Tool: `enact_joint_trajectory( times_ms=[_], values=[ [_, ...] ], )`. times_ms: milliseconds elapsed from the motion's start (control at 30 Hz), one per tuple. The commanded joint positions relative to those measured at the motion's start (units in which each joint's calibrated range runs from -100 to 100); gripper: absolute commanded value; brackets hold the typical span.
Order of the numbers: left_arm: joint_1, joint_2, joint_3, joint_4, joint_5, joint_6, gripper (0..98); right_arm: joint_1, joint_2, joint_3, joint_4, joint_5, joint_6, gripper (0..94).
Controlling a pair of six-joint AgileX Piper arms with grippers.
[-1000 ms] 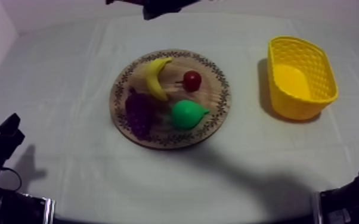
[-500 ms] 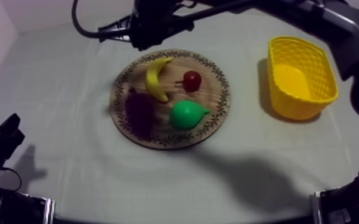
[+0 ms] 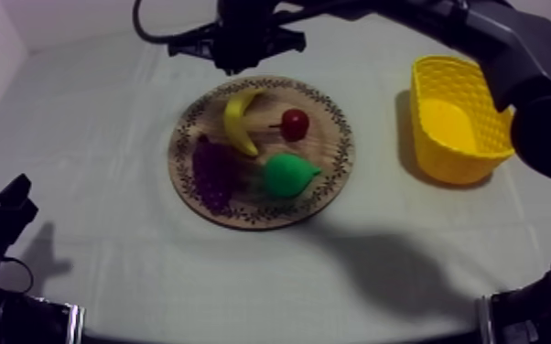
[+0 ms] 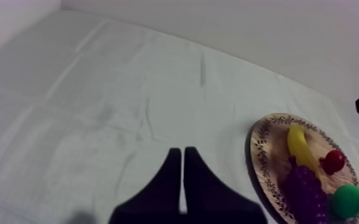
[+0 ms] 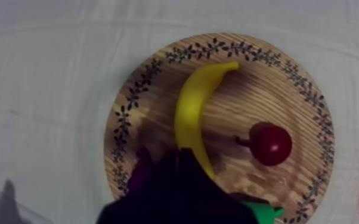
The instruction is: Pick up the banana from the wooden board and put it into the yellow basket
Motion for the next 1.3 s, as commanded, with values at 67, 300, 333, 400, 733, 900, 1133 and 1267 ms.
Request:
enact_joint_trajectory(
  times_ms=[67,300,333,400,733,900,1133,1267],
  values=[
    [0.0,0.0,0.0,-0.02,0.0,0.0,0.1,0.1,0.1,0.0,-0.3,0.4,0.0,0.9],
    [0.0,0.0,0.0,-0.02,0.0,0.0,0.1,1.0,0.0,-0.1,-2.3,0.7,1.0,24.1],
    [0.0,0.0,0.0,-0.02,0.0,0.0,0.1,1.1,-0.1,-0.2,-2.8,0.9,1.0,30.0],
    [0.0,0.0,0.0,-0.02,0.0,0.0,0.1,1.2,-0.2,-0.3,-3.4,1.2,1.2,41.9],
    [0.0,0.0,0.0,-0.02,0.0,0.0,0.1,0.8,0.1,1.0,-3.5,1.4,1.3,70.8],
    [0.0,0.0,0.0,-0.02,0.0,0.0,0.1,0.8,0.7,1.8,-3.5,0.6,1.2,72.8],
    [0.0,0.0,0.0,-0.02,0.0,0.0,0.1,0.9,3.9,-0.2,-3.6,0.1,1.6,71.8],
    [0.0,0.0,0.0,-0.02,0.0,0.0,0.1,1.2,7.5,-2.9,-3.8,0.2,1.9,71.5]
  ],
)
